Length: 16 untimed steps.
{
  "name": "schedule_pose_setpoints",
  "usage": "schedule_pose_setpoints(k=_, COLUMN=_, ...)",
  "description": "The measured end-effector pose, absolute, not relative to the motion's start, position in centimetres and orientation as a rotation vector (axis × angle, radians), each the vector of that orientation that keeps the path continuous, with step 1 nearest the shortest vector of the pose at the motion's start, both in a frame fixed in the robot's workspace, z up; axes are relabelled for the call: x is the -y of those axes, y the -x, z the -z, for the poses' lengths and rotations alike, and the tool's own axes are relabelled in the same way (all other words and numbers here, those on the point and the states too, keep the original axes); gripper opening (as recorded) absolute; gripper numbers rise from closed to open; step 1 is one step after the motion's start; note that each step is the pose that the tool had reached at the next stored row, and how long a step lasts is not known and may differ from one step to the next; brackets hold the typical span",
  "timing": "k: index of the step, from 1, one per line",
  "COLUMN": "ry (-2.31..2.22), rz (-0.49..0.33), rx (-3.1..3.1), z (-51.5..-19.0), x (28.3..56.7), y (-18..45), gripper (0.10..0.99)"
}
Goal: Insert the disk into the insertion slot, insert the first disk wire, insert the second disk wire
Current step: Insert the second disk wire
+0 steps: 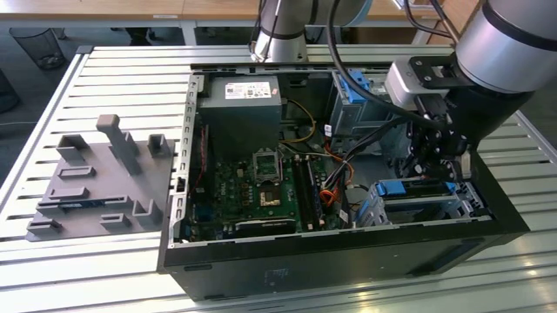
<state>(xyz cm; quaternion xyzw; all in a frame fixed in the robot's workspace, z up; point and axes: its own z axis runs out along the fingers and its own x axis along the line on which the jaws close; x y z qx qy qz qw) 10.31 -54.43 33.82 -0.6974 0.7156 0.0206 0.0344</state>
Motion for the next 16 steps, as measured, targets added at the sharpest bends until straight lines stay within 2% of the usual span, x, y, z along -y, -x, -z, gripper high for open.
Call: schedule_pose_setpoints(k=16, ry=2.143, rz=-0.066, rx=-2.199, z=-33.62, x=55.11, y=-10.63, gripper=0.145)
